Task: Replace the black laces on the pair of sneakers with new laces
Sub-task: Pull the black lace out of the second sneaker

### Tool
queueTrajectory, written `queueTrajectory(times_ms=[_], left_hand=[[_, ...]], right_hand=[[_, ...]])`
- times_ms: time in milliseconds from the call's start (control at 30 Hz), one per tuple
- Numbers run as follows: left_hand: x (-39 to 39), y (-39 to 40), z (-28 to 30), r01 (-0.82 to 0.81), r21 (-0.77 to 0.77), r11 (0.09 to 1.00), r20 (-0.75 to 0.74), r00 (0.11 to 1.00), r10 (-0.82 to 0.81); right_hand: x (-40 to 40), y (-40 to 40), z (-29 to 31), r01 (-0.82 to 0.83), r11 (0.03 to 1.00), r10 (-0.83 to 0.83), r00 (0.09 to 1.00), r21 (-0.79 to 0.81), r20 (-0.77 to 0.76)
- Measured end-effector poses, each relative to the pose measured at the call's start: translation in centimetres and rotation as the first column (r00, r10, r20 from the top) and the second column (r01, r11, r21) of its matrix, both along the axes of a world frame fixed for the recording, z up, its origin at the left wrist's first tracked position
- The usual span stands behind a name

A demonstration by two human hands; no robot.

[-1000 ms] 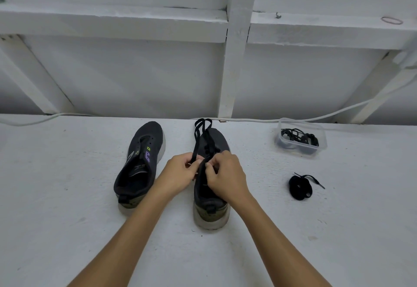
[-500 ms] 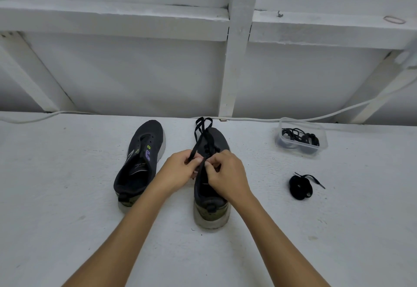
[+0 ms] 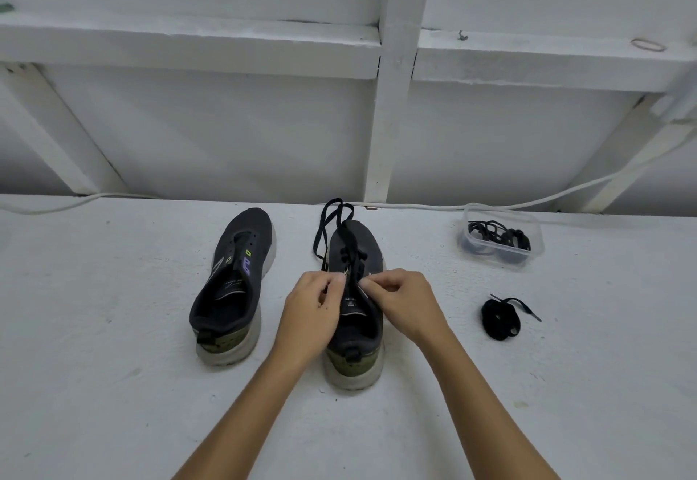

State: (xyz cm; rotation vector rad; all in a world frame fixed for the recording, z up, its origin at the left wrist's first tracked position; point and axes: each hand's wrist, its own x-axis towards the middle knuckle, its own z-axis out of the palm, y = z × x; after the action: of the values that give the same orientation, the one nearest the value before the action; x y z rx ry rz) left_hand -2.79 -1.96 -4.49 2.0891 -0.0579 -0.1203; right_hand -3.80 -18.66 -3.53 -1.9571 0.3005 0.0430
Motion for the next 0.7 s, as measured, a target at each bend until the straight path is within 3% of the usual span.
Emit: queueTrajectory(times_ms=[167,233,333,400,533,633,700], left_hand=[[-0.3,-0.1,-0.8,0.053,0.050,0.997,0.099,0.993,-0.058],[-0.3,-0.3,-0.9,0.060,0.071,0.996,0.107,0.992,-0.067],[-0.1,-0.3,-1.1,0.062,0.116,0.991,0.117,0.990,-0.076],[0.0,-0.1,-1.3,0.056,0.111,0.992,0.121,0.990,-0.070],[-0.1,0.0,-1.4,0.054,0.104,0.993,0.121,0.990,-0.067],[-0.2,-0.3,-1.3,0.043,0.108,0.993,0.115,0.992,-0.056],[-0.3,-0.4,-1.3,0.038,0.096,0.995,0.113,0.992,-0.049]], right_hand=[[1.4,-0.2,0.8,-0.185,0.927,0.190,0.982,-0.325,-0.016],[1.8,-0.5,0.7,-0.155,0.948,0.159,0.987,-0.280,-0.006],[1.7,-0.8,0.6,0.002,1.000,-0.001,1.000,-0.015,0.016],[1.5,-1.0,0.3,0.001,0.999,0.000,1.000,0.050,-0.023],[1.0,-1.1,-0.2,-0.127,0.991,0.131,0.986,0.049,-0.105],[1.6,-0.9,-0.6,-0.042,0.991,0.051,0.997,-0.128,0.062],[1.7,-0.4,-0.7,0.068,0.988,-0.044,0.985,-0.141,0.169]])
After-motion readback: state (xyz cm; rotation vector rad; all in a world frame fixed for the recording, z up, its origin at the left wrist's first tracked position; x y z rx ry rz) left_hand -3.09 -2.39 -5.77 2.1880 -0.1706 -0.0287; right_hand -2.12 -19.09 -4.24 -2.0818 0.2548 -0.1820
